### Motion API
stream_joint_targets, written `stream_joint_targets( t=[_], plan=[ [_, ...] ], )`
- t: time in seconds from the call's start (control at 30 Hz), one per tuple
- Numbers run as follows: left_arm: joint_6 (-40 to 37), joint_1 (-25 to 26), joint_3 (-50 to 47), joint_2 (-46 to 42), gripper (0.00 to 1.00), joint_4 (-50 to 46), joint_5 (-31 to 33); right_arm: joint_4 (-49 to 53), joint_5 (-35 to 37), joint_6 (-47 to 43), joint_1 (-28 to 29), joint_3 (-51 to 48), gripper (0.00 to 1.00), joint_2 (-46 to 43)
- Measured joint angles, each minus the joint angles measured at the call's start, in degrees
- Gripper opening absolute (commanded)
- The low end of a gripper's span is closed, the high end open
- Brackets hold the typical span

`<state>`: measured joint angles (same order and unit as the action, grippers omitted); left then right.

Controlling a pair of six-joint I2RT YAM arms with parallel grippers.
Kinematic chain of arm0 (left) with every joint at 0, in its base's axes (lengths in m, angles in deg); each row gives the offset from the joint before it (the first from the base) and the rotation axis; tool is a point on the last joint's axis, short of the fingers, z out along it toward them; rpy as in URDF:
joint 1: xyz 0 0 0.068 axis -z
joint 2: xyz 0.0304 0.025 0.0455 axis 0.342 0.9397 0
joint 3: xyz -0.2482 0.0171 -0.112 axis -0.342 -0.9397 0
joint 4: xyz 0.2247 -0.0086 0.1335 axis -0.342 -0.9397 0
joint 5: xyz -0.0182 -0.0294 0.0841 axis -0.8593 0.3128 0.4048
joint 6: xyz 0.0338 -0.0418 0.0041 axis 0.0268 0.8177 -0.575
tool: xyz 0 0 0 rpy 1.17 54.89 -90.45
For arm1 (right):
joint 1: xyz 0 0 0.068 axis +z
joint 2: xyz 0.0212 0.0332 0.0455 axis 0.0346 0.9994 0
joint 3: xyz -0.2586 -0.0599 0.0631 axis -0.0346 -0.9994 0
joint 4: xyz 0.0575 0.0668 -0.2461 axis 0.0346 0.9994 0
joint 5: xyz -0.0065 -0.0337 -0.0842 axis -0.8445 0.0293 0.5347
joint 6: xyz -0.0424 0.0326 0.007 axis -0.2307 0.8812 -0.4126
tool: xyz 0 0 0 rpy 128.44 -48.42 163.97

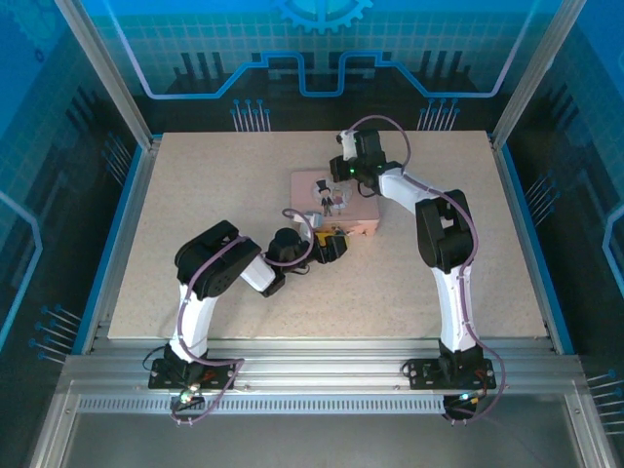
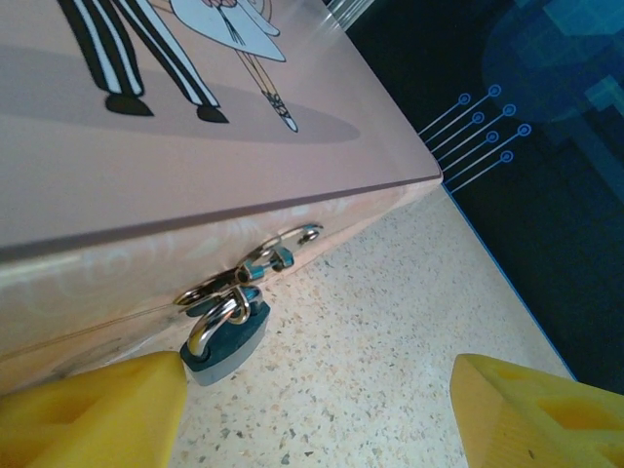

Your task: Unlock a padlock with a key

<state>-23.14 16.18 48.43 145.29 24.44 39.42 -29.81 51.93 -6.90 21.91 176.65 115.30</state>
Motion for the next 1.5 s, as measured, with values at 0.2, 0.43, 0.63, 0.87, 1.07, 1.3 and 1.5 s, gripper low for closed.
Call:
stream_joint_targets(
  t=[0.2,0.43,0.63,0.87,1.07,1.3,1.5],
  plan=[
    [1.81,0.74,2.56,2.4,0.46,-0.07,-0.61,-0.76,0.33,0.0,0.0,-0.57,0.0,-0.17],
    [2.97,2.05,4.79,2.89,0.7,-1.2,-1.31,-1.53,0.55,0.0,0.0,-1.16,0.0,-0.35],
    [2.71,3.32,6.75,2.89,0.68,-5.16,1.22,-2.6,0.55,0.02,0.0,-2.25,0.0,-0.83],
    [4.24,4.02,5.2,2.75,0.7,-3.65,7.13,-3.02,0.55,0.02,0.0,-3.15,0.0,-1.4],
    [4.11,4.02,0.46,-0.17,0.77,-2.25,13.84,-3.21,0.52,0.04,0.0,-4.15,0.0,-2.01],
    [4.22,3.34,-2.49,-2.01,0.76,-1.68,16.79,-3.19,0.57,0.04,0.0,-4.52,0.0,-2.21],
    [5.42,-0.76,-6.86,-3.67,0.63,-0.26,16.26,-2.32,0.46,0.07,0.0,-4.5,0.0,-2.27]
  ],
)
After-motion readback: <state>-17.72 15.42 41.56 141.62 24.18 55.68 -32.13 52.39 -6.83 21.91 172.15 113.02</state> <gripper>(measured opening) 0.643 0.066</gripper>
